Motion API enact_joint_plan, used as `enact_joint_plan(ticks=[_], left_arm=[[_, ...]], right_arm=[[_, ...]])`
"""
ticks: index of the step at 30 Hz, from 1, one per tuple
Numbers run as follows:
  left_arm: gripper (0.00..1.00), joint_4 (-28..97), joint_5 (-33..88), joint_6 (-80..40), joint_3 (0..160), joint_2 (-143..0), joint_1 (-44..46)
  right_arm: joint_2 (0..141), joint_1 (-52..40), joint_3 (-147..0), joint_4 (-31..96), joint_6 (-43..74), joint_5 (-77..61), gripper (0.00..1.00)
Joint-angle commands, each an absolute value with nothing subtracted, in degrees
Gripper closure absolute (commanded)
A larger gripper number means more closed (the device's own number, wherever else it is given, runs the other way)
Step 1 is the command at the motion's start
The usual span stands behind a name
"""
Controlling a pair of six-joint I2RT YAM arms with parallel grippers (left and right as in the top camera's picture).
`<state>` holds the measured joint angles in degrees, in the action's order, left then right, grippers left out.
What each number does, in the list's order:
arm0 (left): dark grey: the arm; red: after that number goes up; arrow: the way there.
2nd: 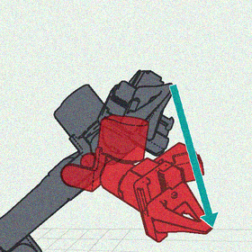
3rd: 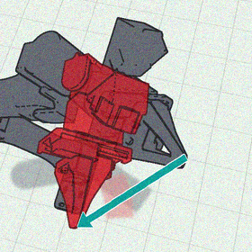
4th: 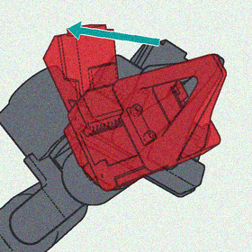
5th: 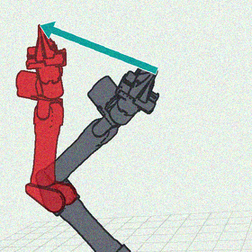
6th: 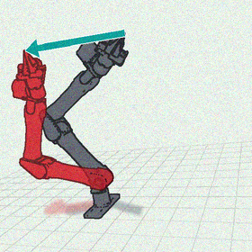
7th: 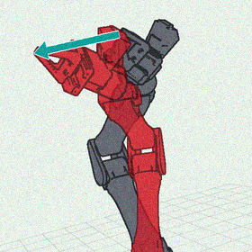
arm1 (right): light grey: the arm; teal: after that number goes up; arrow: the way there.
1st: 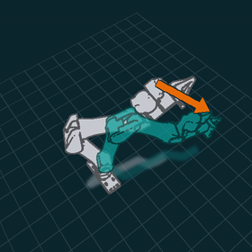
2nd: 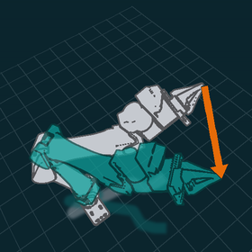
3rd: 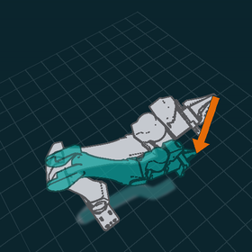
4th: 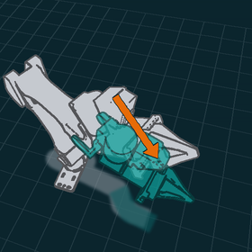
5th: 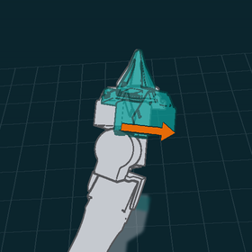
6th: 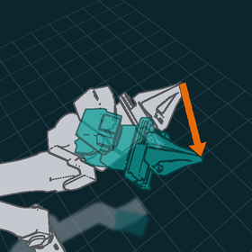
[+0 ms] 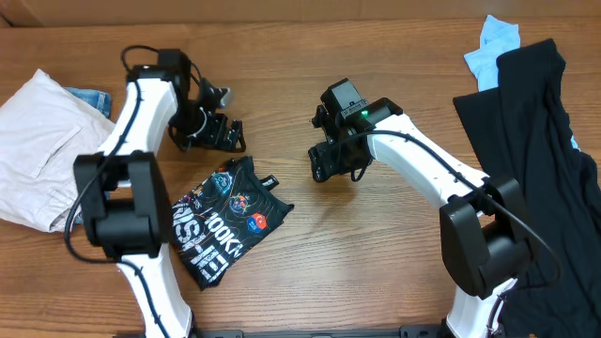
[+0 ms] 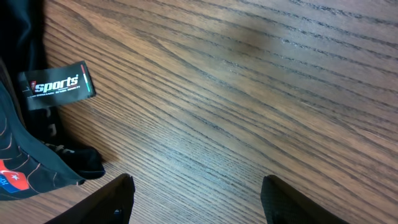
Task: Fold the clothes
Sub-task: 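Grasp the folded jersey's top edge with the left gripper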
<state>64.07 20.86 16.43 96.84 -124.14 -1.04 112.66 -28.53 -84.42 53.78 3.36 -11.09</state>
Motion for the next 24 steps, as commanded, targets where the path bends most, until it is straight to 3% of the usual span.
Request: enact_joint_plan(ticks=[1,6,14,17,24], left_arm=[[0.0,64.97,22.17,18.02,97.56,-127.55,-0.99],[0.02,70.41,22.24,18.28,97.56,-132.64,-0.71],[0.23,76.93,21.96,18.92,97.51,-139.74,-0.71],[0.24,76.09,22.06,18.9,97.49,-140.73,-0.71],[0.45,72.12,22.59,18.63,97.51,-140.73,-0.64]], right_arm=[[111.22,-28.42,-85.52,53.71,3.2,-10.52,0.31],[111.22,-28.42,-85.52,53.71,3.2,-10.5,0.3],[111.22,-28.42,-85.52,53.71,3.2,-10.5,0.3],[111.22,-28.42,-85.52,53.71,3.2,-10.5,0.3],[111.22,-28.42,-85.52,53.74,3.2,-10.52,0.3]])
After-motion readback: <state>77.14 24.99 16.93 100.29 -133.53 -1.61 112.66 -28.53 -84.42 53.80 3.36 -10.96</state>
